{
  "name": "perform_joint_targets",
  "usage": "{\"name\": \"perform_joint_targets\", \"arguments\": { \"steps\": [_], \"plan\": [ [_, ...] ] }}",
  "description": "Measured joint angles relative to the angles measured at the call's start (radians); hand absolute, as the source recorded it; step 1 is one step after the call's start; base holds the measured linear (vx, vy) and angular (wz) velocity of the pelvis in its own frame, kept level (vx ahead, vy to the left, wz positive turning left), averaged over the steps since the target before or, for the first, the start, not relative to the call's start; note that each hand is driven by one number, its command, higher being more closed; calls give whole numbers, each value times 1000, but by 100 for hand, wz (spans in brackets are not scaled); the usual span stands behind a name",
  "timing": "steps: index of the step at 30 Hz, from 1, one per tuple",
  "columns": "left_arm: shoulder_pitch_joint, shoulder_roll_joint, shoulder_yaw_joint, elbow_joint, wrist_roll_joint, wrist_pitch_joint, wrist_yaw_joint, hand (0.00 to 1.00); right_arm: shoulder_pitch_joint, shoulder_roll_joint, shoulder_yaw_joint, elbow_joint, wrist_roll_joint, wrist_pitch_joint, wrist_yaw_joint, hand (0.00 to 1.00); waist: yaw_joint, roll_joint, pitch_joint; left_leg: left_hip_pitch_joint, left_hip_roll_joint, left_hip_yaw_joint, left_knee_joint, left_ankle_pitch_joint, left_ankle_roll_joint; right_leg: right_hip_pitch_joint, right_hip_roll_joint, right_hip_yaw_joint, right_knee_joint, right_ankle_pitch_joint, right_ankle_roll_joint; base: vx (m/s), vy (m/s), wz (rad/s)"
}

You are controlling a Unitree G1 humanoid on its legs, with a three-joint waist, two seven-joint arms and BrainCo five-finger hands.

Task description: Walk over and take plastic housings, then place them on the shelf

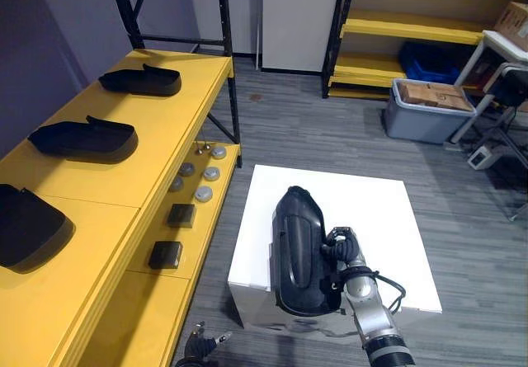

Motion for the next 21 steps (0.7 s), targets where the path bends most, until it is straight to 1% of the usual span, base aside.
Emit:
{"name": "perform_joint_targets", "arguments": {
  "steps": [1,4,6,7,8,9,13,17,20,21],
  "plan": [
    [15,0,1,-54,-1,0,4,0,11,0,0,-30,1,-2,-14,100,7,0,0,0,0,0,1,0,0,-1,0,1,0,0,0,0,0,0],
    [39,0,1,-211,-21,-5,22,0,14,0,-1,-85,13,-14,-36,100,9,7,4,-2,0,-1,4,0,0,-3,0,2,4,0,0,0,0,0],
    [39,-1,5,-294,-31,-19,28,0,17,0,1,-122,18,-25,-46,100,9,10,5,-12,0,-4,12,-4,1,-9,-1,4,4,0,-1,0,0,0],
    [43,-12,21,-361,-37,-24,30,0,19,1,1,-150,20,-30,-50,100,9,10,4,-27,0,-5,22,-8,0,-19,-1,3,6,0,-1,0,0,0],
    [45,-21,23,-393,-38,-28,32,0,19,1,1,-165,21,-31,-54,100,9,10,4,-31,0,-5,24,-8,0,-24,-1,3,9,0,-1,0,0,0],
    [54,-32,30,-448,-40,-40,39,0,20,1,0,-186,22,-37,-61,100,9,10,4,-33,-1,-5,26,-8,0,-25,-2,3,10,0,-1,0,0,0],
    [60,-58,26,-611,-61,-52,42,0,20,2,0,-238,22,-44,-92,100,10,11,4,-33,-2,-4,31,-9,1,-22,-3,3,9,0,-1,0,0,0],
    [56,-66,-13,-788,-76,-81,43,0,20,21,0,-293,22,-49,-110,100,9,15,2,-33,-2,-4,34,-10,3,-21,-3,3,8,0,-1,0,0,0],
    [47,-66,-65,-885,-75,-104,43,0,19,28,2,-330,27,-60,-121,100,8,19,-2,-34,-2,-4,40,-11,4,-19,-4,4,9,0,-1,0,0,0],
    [44,-65,-77,-894,-75,-107,43,0,19,28,2,-334,28,-61,-123,100,8,21,-3,-34,-2,-4,40,-11,4,-19,-4,4,9,0,-1,0,0,0]
  ]
}}
